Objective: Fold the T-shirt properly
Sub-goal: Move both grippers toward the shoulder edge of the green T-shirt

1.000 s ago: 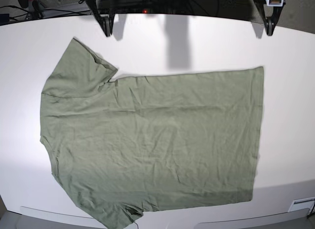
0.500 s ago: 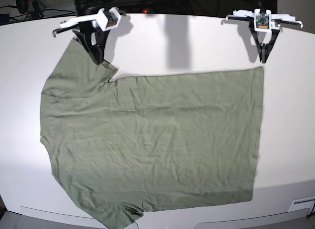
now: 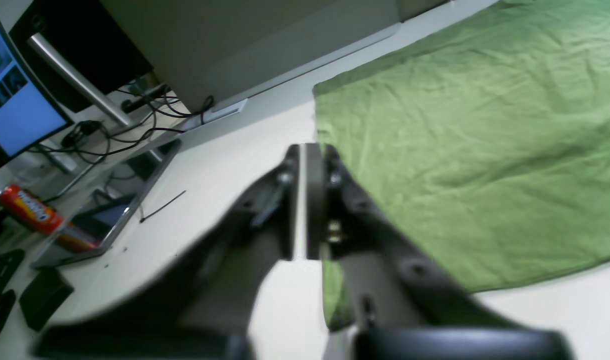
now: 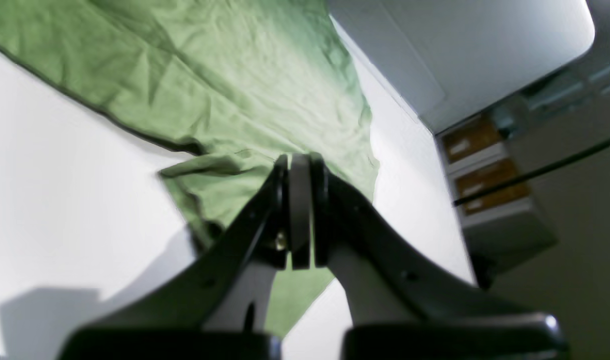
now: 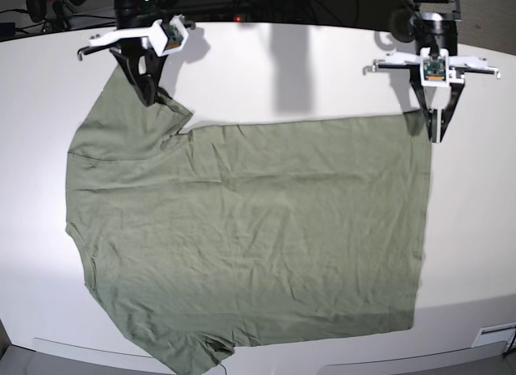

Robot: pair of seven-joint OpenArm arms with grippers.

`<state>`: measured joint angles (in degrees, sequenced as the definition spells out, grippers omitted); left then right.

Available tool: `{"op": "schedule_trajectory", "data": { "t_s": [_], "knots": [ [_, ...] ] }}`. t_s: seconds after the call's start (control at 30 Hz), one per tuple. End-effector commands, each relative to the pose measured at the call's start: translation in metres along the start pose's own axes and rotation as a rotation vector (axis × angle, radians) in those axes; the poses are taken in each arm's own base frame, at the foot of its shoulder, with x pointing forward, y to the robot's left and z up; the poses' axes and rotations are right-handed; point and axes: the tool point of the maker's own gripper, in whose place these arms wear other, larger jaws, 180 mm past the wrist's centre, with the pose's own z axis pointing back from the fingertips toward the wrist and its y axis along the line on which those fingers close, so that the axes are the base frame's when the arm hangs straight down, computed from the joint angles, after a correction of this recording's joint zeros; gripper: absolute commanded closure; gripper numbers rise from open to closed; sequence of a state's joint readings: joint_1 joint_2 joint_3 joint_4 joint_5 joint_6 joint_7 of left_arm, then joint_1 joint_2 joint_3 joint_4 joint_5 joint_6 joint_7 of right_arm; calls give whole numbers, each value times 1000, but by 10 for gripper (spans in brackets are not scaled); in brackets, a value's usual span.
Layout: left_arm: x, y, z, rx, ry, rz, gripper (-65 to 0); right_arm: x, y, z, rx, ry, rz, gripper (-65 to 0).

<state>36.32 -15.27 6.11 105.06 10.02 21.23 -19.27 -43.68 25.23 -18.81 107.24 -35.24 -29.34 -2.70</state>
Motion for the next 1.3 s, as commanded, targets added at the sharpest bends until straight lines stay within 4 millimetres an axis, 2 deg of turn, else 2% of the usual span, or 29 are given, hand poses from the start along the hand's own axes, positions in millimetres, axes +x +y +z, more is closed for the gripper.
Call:
{"op": "schedule_trajectory", "data": {
  "t_s": [0.0, 0.07, 0.17, 0.23, 0.4, 0.5, 0.6, 0.7, 0.77, 0.87, 1.0, 1.07, 1.17, 1.27],
  "knots": [
    [12, 2, -2, -12, -54, -12, -112, 9, -6, 1, -32, -25, -10, -40],
    [12, 2, -5, -41, -63, -20, -146, 12, -2, 2, -46, -10, -43, -114],
    [11, 6, -6, -67, -69, -54, -147, 16, -2, 2, -92, 11, -95, -222],
    [8, 8, -7, -85, -63, -87, -147, 20, -7, 3, -150, 15, -129, -272],
    [-5, -8, -6, -286, -46, -299, -146, 43, -16, 7, -235, -62, -59, -278],
    [-11, -13, -4, -378, -48, -404, -146, 47, -16, 9, -240, -84, -25, -278],
    [-9, -9, -7, -405, -83, -472, -146, 45, -16, 8, -239, -74, -27, -278],
    [-2, -2, -17, -395, -110, -467, -146, 26, -16, 8, -238, 31, -40, -278],
    [-1, 5, -24, -358, -89, -388, -146, 13, -15, 9, -236, 103, -48, -278],
    [-2, 11, -25, -295, -48, -261, -146, 8, -15, 9, -235, 130, -51, -277],
    [-3, 16, -26, -197, -21, -202, -146, -3, -7, 10, -193, 197, -47, -276],
    [-18, 16, -29, -212, 60, -271, -146, -13, 13, 9, -78, 253, -15, -276],
    [-40, 8, -38, -333, 160, -487, -146, -27, 40, 12, 115, 301, 81, -276],
    [-52, 13, -50, -423, 223, -603, -146, -39, 47, 15, 223, 299, 179, -276]
  ]
}}
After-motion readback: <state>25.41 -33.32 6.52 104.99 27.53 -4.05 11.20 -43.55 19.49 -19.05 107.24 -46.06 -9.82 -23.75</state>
